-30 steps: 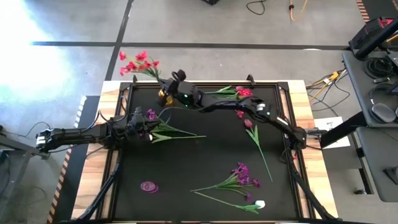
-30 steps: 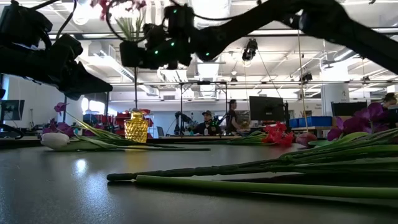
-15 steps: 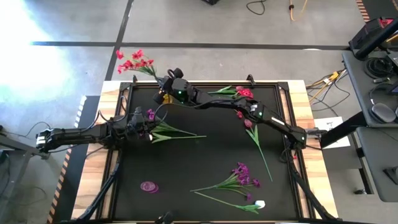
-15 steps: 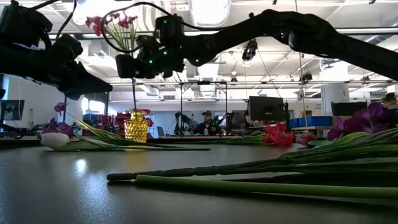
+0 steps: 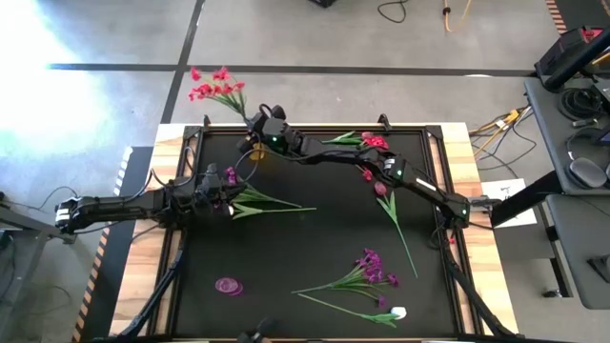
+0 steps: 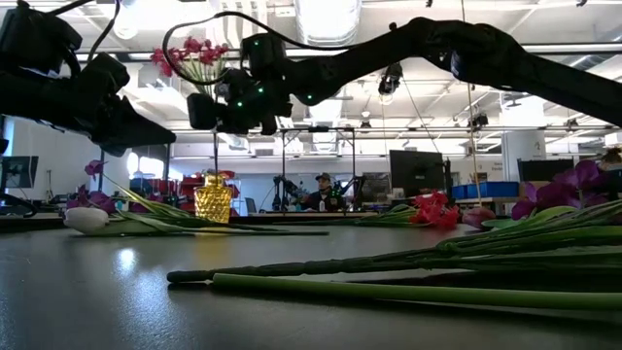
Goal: Sort flowers into vase by color
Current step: Put the right red flowers into the yellow vase, then put the top white tulip into the yellow vase
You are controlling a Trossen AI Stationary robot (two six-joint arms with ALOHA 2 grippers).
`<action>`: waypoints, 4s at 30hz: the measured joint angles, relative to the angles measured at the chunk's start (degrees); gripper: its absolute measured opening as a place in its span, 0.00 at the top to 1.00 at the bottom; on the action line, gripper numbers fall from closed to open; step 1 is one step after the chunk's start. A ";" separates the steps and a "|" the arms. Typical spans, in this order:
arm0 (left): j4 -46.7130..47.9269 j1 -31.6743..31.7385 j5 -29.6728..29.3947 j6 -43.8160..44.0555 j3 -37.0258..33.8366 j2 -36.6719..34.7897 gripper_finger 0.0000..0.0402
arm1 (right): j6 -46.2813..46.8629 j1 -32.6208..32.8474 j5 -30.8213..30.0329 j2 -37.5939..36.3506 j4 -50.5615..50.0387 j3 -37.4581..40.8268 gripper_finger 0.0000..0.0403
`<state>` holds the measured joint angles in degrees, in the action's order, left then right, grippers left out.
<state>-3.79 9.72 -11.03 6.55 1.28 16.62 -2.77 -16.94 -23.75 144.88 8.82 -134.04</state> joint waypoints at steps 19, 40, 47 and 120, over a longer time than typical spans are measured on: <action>-0.02 0.00 0.00 0.02 0.00 0.07 1.00 | 4.41 -0.36 -0.81 0.55 12.26 7.68 0.97; -0.02 0.00 0.00 0.00 0.00 0.07 1.00 | 8.86 -0.20 -0.23 0.52 -2.20 2.11 0.59; -0.02 -0.02 0.00 0.00 0.00 0.07 1.00 | 8.74 0.09 -0.21 -0.91 -11.25 -0.80 0.51; -0.02 -0.01 0.00 0.00 0.00 0.61 1.00 | -4.01 11.13 30.11 -8.85 -50.21 14.63 0.71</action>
<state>-3.81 9.70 -11.03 6.55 1.28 17.23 -6.78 -5.81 6.36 136.03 -41.39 -119.42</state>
